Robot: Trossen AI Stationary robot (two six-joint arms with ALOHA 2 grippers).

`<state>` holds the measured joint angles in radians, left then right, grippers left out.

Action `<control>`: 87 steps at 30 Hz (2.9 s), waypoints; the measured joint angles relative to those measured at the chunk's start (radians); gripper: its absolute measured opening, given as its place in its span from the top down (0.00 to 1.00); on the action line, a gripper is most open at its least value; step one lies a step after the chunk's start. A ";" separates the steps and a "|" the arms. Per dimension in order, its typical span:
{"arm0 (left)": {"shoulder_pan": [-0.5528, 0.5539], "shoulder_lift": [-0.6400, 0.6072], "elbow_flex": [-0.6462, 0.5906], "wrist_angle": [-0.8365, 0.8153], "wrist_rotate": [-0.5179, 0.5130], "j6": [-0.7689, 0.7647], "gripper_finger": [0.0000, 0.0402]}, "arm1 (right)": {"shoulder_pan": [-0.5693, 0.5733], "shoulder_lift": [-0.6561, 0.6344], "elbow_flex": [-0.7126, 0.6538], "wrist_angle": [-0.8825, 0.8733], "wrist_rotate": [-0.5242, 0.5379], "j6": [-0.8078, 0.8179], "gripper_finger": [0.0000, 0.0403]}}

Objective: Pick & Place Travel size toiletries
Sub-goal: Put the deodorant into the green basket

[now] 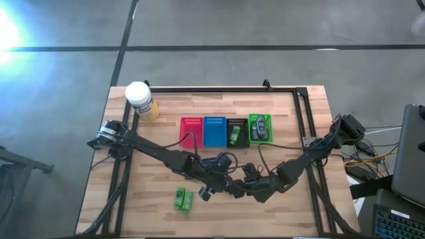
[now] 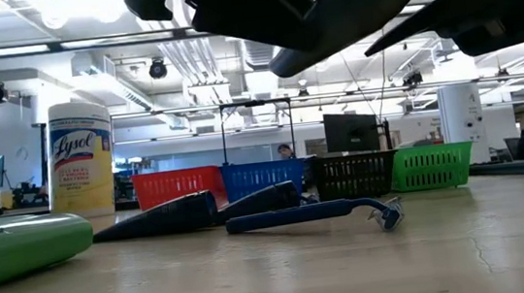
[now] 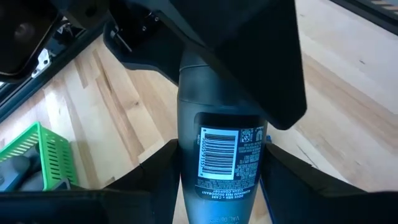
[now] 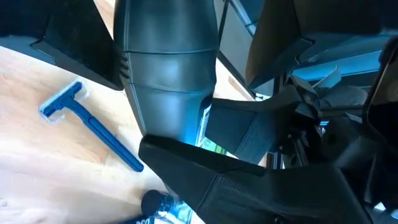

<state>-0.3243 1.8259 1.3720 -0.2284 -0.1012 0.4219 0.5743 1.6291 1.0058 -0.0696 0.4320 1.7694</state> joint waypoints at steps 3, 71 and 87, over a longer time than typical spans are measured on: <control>0.000 0.000 0.000 -0.001 -0.006 -0.001 0.52 | 0.000 0.000 0.000 0.000 0.014 0.016 0.19; 0.110 -0.699 -0.721 0.057 0.019 -0.554 0.12 | -0.582 -0.231 -0.015 -0.809 -0.004 -0.202 0.52; 0.179 -0.768 -0.822 0.054 0.168 -0.551 0.12 | -0.621 -0.117 -0.013 -0.817 -0.065 -0.205 0.47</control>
<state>-0.1452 1.0576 0.5502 -0.1745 0.0667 -0.1292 -0.0465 1.5125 0.9932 -0.8865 0.3669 1.5647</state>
